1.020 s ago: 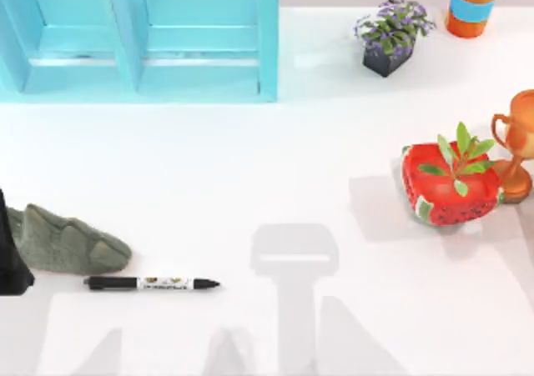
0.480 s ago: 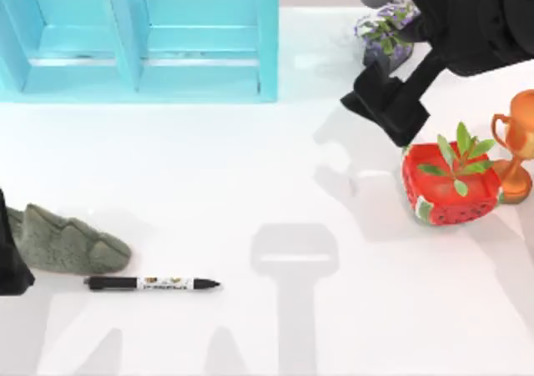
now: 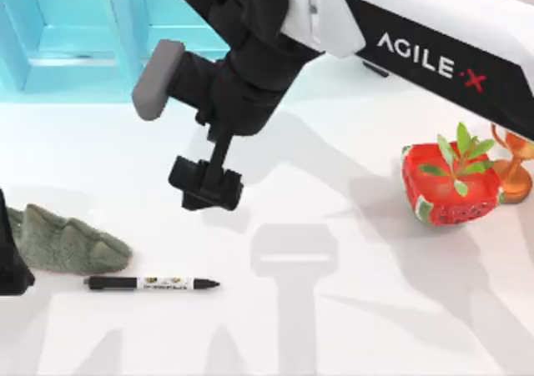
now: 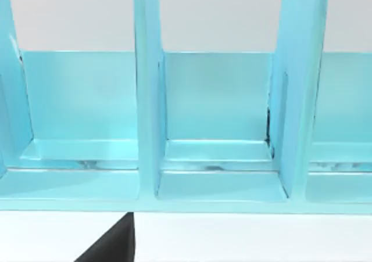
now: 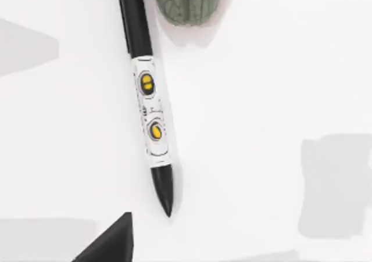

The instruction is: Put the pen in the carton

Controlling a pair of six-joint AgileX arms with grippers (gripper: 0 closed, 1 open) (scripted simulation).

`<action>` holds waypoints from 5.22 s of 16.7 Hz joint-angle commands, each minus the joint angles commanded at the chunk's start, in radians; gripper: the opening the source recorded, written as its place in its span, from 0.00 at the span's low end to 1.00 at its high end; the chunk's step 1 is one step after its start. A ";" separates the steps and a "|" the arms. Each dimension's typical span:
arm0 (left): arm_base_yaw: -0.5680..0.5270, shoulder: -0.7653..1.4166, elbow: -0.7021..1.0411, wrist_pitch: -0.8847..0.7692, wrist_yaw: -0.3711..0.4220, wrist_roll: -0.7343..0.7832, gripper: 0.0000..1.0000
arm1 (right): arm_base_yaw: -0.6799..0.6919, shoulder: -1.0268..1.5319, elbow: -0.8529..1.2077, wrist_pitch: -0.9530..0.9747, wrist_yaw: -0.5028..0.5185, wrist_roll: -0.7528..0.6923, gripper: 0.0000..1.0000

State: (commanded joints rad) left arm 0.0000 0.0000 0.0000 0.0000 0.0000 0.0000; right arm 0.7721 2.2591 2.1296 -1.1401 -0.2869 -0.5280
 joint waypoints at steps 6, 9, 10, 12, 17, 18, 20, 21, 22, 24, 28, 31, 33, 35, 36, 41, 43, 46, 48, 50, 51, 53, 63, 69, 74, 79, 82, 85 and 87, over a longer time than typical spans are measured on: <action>0.000 0.000 0.000 0.000 0.000 0.000 1.00 | 0.098 0.286 0.269 -0.144 -0.036 -0.067 1.00; 0.000 0.000 0.000 0.000 0.000 0.000 1.00 | 0.103 0.301 0.284 -0.152 -0.038 -0.070 1.00; 0.000 0.000 0.000 0.000 0.000 0.000 1.00 | 0.103 0.301 0.284 -0.152 -0.038 -0.070 1.00; 0.000 0.000 0.000 0.000 0.000 0.000 1.00 | 0.098 0.302 0.281 -0.150 -0.037 -0.069 1.00; 0.000 0.000 0.000 0.000 0.000 0.000 1.00 | 0.074 0.367 0.242 -0.054 -0.042 -0.102 1.00; 0.000 0.000 0.000 0.000 0.000 0.000 1.00 | 0.078 0.381 0.218 -0.013 -0.041 -0.098 1.00; 0.000 0.000 0.000 0.000 0.000 0.000 1.00 | 0.108 0.404 0.168 0.067 -0.036 -0.066 1.00; 0.000 0.000 0.000 0.000 0.000 0.000 1.00 | 0.128 0.411 0.150 0.098 -0.033 -0.043 1.00; 0.000 0.000 0.000 0.000 0.000 0.000 1.00 | 0.146 0.415 0.136 0.120 -0.030 -0.023 1.00; 0.000 0.000 0.000 0.000 0.000 0.000 1.00 | 0.166 0.414 0.126 0.140 -0.028 -0.003 1.00; 0.000 0.000 0.000 0.000 0.000 0.000 1.00 | 0.166 0.414 0.126 0.140 -0.028 -0.003 0.92; 0.000 0.000 0.000 0.000 0.000 0.000 1.00 | 0.166 0.414 0.126 0.140 -0.028 -0.003 0.70; 0.000 0.000 0.000 0.000 0.000 0.000 1.00 | 0.166 0.414 0.126 0.140 -0.028 -0.003 0.55; 0.000 0.000 0.000 0.000 0.000 0.000 1.00 | 0.166 0.414 0.126 0.140 -0.028 -0.003 0.40; 0.000 0.000 0.000 0.000 0.000 0.000 1.00 | 0.166 0.414 0.126 0.140 -0.028 -0.003 0.32; 0.000 0.000 0.000 0.000 0.000 0.000 1.00 | 0.166 0.414 0.126 0.140 -0.028 -0.003 0.00; 0.000 0.000 0.000 0.000 0.000 0.000 1.00 | 0.166 0.414 0.126 0.140 -0.028 -0.003 0.00; 0.000 0.000 0.000 0.000 0.000 0.000 1.00 | 0.166 0.414 0.126 0.140 -0.028 -0.003 0.00; 0.000 0.000 0.000 0.000 0.000 0.000 1.00 | 0.166 0.414 0.126 0.140 -0.028 -0.003 0.00; 0.000 0.000 0.000 0.000 0.000 0.000 1.00 | 0.150 0.371 0.154 0.146 -0.009 -0.016 0.00; 0.000 0.000 0.000 0.000 0.000 0.000 1.00 | 0.146 0.369 0.155 0.142 -0.007 -0.016 0.00; 0.000 0.000 0.000 0.000 0.000 0.000 1.00 | 0.125 0.355 0.163 0.121 0.006 -0.011 0.00; 0.000 0.000 0.000 0.000 0.000 0.000 1.00 | 0.001 0.262 0.410 -0.121 0.084 0.081 0.00; 0.000 0.000 0.000 0.000 0.000 0.000 1.00 | 0.030 0.257 0.645 -0.237 0.062 0.083 0.00; 0.000 0.000 0.000 0.000 0.000 0.000 1.00 | 0.085 0.322 0.791 -0.297 0.021 0.029 0.00; 0.000 0.000 0.000 0.000 0.000 0.000 1.00 | 0.140 0.457 0.790 -0.343 -0.003 -0.011 0.00; 0.000 0.000 0.000 0.000 0.000 0.000 1.00 | 0.149 0.486 0.775 -0.356 -0.007 -0.016 0.00; 0.000 0.000 0.000 0.000 0.000 0.000 1.00 | 0.149 0.486 0.775 -0.356 -0.007 -0.016 0.00; 0.000 0.000 0.000 0.000 0.000 0.000 1.00 | 0.144 0.491 0.775 -0.354 -0.006 -0.014 0.00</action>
State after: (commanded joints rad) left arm 0.0000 0.0000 0.0000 0.0000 0.0000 0.0000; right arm 0.9157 2.7498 2.9044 -1.4940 -0.2930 -0.5422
